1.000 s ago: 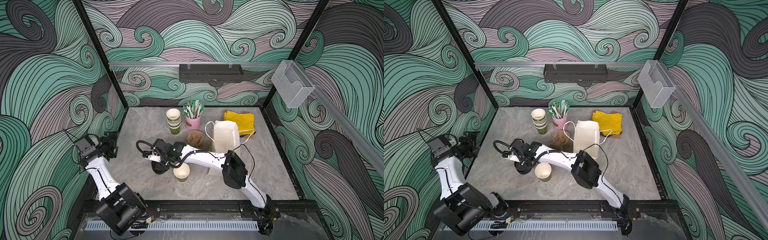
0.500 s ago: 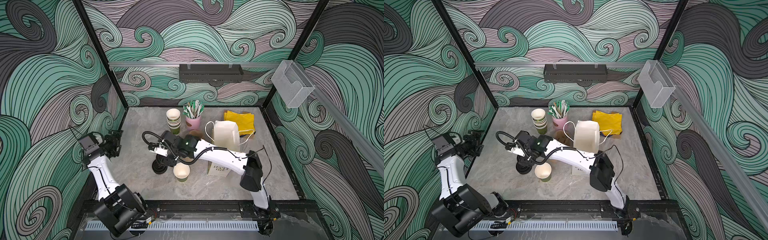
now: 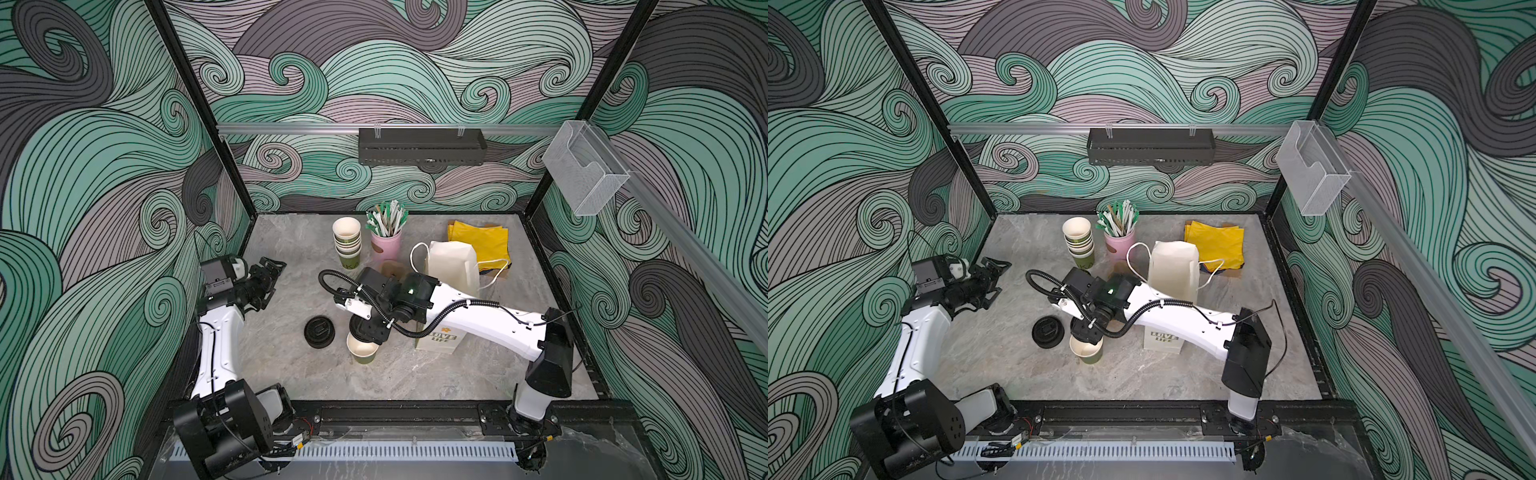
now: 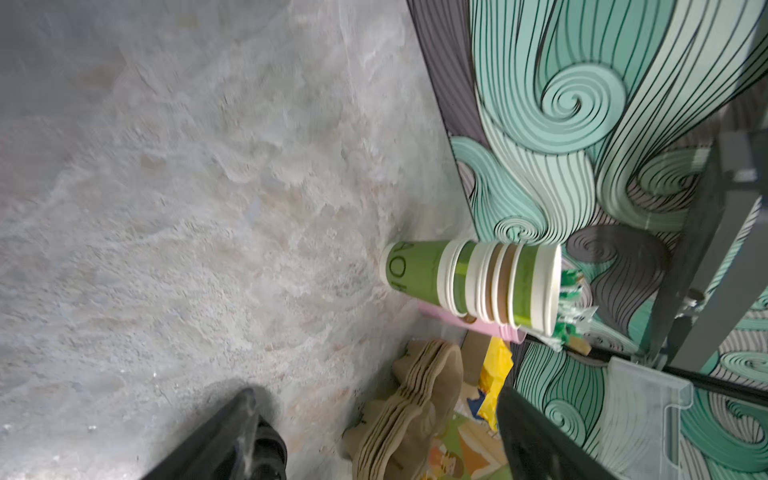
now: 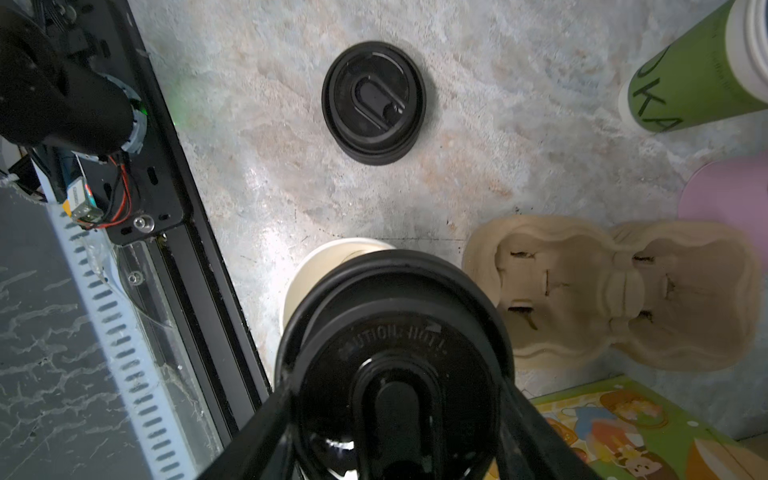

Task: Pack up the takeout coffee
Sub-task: 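Move the held black lid over the green cup while the left arm reaches toward it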

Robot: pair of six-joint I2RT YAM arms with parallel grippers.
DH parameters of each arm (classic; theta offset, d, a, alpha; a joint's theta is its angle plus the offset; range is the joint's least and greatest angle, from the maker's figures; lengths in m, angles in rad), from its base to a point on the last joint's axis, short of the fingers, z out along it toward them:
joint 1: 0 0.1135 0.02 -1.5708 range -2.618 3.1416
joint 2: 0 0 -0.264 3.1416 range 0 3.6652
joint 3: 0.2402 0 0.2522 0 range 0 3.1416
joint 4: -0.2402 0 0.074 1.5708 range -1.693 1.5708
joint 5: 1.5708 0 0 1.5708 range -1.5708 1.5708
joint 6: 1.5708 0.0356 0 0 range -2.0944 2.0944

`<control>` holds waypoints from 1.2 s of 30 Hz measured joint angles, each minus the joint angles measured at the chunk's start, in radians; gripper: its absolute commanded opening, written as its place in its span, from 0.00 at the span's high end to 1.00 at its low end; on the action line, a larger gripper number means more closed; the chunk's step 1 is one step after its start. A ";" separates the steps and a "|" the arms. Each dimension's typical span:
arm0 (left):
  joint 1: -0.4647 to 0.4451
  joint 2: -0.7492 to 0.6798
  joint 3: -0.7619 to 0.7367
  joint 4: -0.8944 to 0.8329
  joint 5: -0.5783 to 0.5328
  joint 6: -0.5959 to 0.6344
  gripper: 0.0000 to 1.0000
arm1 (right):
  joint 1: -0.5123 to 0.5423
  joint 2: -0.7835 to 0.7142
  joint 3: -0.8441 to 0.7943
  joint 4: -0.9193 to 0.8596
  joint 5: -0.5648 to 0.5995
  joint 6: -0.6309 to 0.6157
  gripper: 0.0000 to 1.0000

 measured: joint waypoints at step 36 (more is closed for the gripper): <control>-0.145 -0.138 -0.208 -0.094 -0.027 0.034 0.09 | 0.031 0.067 -0.077 0.089 -0.029 0.015 0.32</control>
